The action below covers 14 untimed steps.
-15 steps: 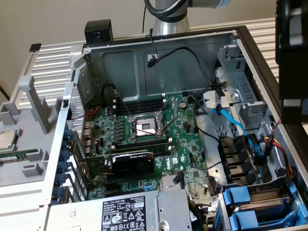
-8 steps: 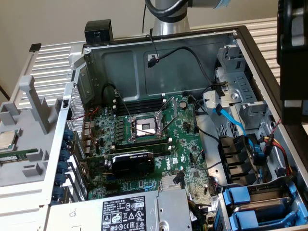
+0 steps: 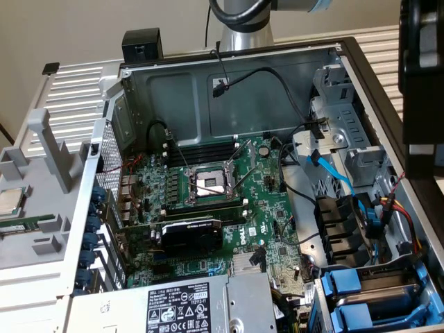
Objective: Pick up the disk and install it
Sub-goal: 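Insert the first disk wire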
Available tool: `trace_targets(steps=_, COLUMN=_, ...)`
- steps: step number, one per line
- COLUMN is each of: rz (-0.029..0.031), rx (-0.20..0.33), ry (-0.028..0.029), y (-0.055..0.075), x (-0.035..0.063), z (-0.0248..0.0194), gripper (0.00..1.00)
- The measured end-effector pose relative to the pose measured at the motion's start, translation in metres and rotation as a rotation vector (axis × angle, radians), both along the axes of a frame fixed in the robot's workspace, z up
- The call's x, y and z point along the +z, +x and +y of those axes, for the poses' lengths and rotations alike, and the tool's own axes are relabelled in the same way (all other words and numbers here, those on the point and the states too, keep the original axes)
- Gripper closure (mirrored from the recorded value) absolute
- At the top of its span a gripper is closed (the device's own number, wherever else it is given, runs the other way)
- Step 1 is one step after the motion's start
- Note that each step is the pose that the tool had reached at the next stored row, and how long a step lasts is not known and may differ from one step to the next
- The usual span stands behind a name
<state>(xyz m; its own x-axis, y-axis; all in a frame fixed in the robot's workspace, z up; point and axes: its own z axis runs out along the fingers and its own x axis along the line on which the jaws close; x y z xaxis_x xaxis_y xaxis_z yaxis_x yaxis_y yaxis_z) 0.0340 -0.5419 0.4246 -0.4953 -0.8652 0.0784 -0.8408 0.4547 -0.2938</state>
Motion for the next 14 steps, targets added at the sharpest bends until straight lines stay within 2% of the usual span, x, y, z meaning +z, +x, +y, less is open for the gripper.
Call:
trace_targets(steps=4, rz=0.0002, rx=0.0, ry=0.0036, y=0.0, x=0.0, z=0.0, gripper=0.45)
trace_targets(steps=9, rz=0.0003, rx=0.0, ry=0.0038, y=0.0, x=0.0, z=-0.0005, gripper=0.45)
trace_targets(steps=14, rz=0.0109, rx=0.0, ry=0.0045, y=0.001, x=-0.0001, z=-0.0117, gripper=0.45)
